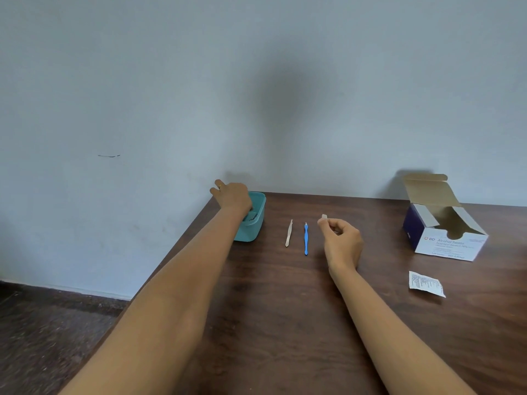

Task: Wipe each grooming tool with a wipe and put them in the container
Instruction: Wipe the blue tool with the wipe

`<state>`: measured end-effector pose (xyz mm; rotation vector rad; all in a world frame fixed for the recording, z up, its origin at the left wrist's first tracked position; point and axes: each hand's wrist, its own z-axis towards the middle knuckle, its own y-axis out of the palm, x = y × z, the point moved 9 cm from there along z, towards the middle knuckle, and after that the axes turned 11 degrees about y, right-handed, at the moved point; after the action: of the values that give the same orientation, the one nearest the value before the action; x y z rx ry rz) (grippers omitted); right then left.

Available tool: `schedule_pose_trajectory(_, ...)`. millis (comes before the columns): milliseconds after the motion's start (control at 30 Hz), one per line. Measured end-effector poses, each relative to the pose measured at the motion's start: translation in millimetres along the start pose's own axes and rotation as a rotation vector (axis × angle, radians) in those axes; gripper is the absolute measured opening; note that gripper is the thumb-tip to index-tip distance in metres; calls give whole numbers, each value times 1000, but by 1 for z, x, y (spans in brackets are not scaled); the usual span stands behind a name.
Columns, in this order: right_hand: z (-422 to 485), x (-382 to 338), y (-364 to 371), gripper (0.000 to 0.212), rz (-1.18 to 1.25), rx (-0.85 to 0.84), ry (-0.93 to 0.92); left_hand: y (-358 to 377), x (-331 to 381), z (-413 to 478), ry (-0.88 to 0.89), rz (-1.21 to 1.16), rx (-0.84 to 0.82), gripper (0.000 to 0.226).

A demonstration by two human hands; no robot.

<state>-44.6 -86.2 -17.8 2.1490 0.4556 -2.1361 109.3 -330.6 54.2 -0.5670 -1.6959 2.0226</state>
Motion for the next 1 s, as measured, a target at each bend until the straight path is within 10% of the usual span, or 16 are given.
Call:
schedule_pose_trajectory(233, -2, 2, -6, 24, 302, -40, 50, -64, 60, -18, 177, -153, 197, 34)
schedule_pose_trajectory(500, 1, 5, -22, 24, 686, -22, 89, -18, 145, -88, 297, -341, -15, 27)
schedule_pose_trajectory(1000, 9, 13, -27, 16, 726, 63, 94, 28, 153, -110, 215, -195, -63, 31)
